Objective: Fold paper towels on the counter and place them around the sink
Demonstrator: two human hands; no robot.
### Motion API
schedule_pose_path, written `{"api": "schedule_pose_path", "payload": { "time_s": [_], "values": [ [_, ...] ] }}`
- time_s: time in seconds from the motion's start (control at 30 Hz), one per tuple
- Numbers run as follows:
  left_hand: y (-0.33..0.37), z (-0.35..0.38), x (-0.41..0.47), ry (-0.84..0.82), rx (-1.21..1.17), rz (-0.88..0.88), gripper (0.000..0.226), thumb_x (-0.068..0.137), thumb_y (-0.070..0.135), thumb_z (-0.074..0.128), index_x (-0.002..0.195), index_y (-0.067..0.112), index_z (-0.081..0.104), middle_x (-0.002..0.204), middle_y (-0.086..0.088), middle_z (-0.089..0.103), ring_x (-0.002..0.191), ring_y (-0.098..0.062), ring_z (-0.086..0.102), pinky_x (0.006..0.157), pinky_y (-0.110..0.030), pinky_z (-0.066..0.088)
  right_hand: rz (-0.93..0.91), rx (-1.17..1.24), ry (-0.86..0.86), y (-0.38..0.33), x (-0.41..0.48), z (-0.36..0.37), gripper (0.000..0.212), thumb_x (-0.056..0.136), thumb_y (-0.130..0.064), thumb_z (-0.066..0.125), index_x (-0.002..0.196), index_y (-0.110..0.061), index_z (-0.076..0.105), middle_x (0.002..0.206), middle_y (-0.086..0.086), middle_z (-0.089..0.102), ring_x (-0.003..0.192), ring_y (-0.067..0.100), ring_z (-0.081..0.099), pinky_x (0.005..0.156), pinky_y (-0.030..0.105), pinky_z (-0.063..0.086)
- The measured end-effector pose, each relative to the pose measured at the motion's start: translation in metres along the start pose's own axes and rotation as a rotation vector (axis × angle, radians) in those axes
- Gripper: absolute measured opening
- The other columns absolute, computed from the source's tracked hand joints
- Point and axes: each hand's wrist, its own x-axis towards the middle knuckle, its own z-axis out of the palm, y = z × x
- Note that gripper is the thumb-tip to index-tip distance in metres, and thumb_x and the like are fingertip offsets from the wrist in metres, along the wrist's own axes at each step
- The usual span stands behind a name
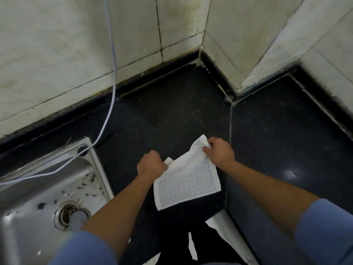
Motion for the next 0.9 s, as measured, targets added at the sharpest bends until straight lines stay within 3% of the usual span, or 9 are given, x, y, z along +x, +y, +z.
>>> {"api": "schedule_pose_path", "payload": {
  "time_s": [0.23,0.37,0.43,0.5,0.57,0.63,0.7,0.8,0.9],
  "values": [
    [-0.019,-0.008,-0.001,0.430,-0.299,-0.005,0.010,0.088,0.028,0.061,0.083,0.019,0.061,0.083,-0.003,0.066,0.077,-0.021,0.061,0.069,-0.034,0.049,-0.054,0.068,0.068,-0.010,0.018,-0.013,0.019,0.088,-0.036,0.063,0.086,-0.020,0.052,0.078,-0.004,0.055,0.073,0.017,0.055,0.052,0.025,0.034],
    [-0.022,-0.015,-0.002,0.521,-0.338,0.052,0.011,0.089,0.028,0.060,0.085,0.019,0.055,0.086,0.001,0.058,0.075,-0.018,0.057,0.067,-0.033,0.046,-0.088,0.030,0.045,-0.012,0.022,-0.010,0.037,0.087,-0.037,0.064,0.119,-0.023,0.052,0.113,0.001,0.055,0.095,0.022,0.060,0.078,0.038,0.052],
    [-0.024,-0.011,-0.012,0.500,-0.270,0.144,0.008,0.088,0.024,0.061,0.089,0.019,0.055,0.087,0.003,0.054,0.073,-0.015,0.054,0.064,-0.030,0.042,-0.191,-0.069,0.069,-0.010,0.010,-0.011,0.037,0.089,-0.033,0.061,0.124,-0.022,0.051,0.119,0.000,0.051,0.098,0.020,0.058,0.079,0.038,0.051],
    [-0.024,0.001,-0.027,0.439,-0.172,0.298,0.004,0.087,0.020,0.062,0.089,0.018,0.059,0.086,0.005,0.055,0.072,-0.014,0.055,0.062,-0.026,0.040,-0.342,-0.149,0.080,-0.008,-0.010,-0.013,0.022,0.090,-0.028,0.057,0.111,-0.021,0.060,0.109,-0.002,0.056,0.094,0.018,0.058,0.075,0.034,0.050],
    [-0.022,0.019,-0.046,0.341,-0.054,0.453,0.003,0.087,0.019,0.059,0.087,0.018,0.061,0.087,0.005,0.059,0.075,-0.013,0.057,0.063,-0.026,0.042,-0.449,-0.275,-0.057,-0.001,-0.033,-0.010,0.015,0.090,-0.027,0.054,0.100,-0.020,0.063,0.101,-0.002,0.062,0.093,0.019,0.060,0.074,0.033,0.049],
    [-0.024,0.043,-0.063,0.215,0.076,0.563,0.010,0.090,0.024,0.054,0.092,0.018,0.062,0.095,0.003,0.060,0.085,-0.013,0.056,0.069,-0.029,0.047,-0.492,-0.476,-0.254,0.011,-0.052,-0.002,0.021,0.089,-0.029,0.054,0.106,-0.020,0.061,0.109,0.000,0.060,0.102,0.021,0.057,0.076,0.034,0.048],
    [-0.033,0.064,-0.072,0.129,0.210,0.640,0.016,0.090,0.029,0.052,0.097,0.016,0.060,0.101,0.000,0.057,0.093,-0.017,0.054,0.073,-0.033,0.047,-0.541,-0.646,-0.274,0.027,-0.064,0.006,0.032,0.081,-0.027,0.060,0.111,-0.016,0.056,0.111,0.003,0.055,0.105,0.023,0.052,0.066,0.033,0.043],
    [-0.049,0.082,-0.078,0.125,0.303,0.700,0.020,0.078,0.034,0.063,0.088,0.017,0.058,0.089,-0.001,0.056,0.081,-0.021,0.056,0.063,-0.033,0.046,-0.590,-0.816,-0.226,0.035,-0.076,0.013,0.046,0.050,-0.019,0.078,0.091,-0.013,0.060,0.083,0.004,0.061,0.079,0.024,0.060,0.048,0.030,0.032],
    [-0.053,0.087,-0.081,0.195,0.361,0.733,0.026,0.071,0.041,0.066,0.082,0.020,0.056,0.080,0.001,0.055,0.072,-0.019,0.055,0.059,-0.032,0.046,-0.640,-0.862,-0.128,0.040,-0.077,0.018,0.046,0.038,-0.018,0.083,0.079,-0.013,0.062,0.066,0.004,0.060,0.064,0.023,0.059,0.043,0.029,0.035]
  ]
}}
